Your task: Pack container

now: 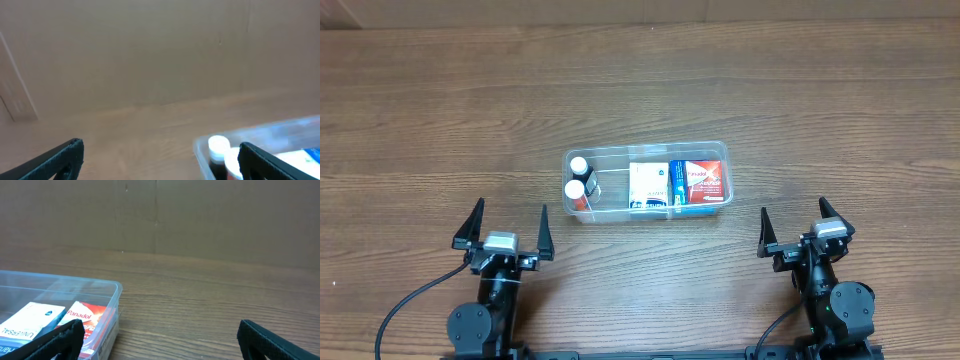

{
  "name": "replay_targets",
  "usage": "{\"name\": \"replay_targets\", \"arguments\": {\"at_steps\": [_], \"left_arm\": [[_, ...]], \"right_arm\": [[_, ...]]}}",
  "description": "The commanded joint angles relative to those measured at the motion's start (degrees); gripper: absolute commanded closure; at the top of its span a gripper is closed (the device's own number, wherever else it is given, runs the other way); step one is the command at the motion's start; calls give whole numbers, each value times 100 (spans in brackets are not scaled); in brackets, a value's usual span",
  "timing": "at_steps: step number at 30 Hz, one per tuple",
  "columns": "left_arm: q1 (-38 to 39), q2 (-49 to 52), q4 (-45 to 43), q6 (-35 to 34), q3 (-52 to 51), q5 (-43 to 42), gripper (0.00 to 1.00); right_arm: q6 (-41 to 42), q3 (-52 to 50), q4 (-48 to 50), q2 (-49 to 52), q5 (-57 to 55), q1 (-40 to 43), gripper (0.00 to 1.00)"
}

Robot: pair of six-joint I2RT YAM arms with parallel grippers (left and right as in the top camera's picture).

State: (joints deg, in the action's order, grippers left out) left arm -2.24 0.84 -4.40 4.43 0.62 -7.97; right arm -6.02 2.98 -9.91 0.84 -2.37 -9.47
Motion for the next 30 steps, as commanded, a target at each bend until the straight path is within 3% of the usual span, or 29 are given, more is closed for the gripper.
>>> {"name": "replay_targets", "arguments": {"at_steps": [1, 30], "left_arm": [[-9, -66, 647, -442, -39, -59, 0], [-9, -63, 802, -315, -37, -48, 0]], "right_arm": [[-24, -31, 42, -68, -55, -26, 0], [-24, -31, 42, -68, -55, -26, 0]]}}
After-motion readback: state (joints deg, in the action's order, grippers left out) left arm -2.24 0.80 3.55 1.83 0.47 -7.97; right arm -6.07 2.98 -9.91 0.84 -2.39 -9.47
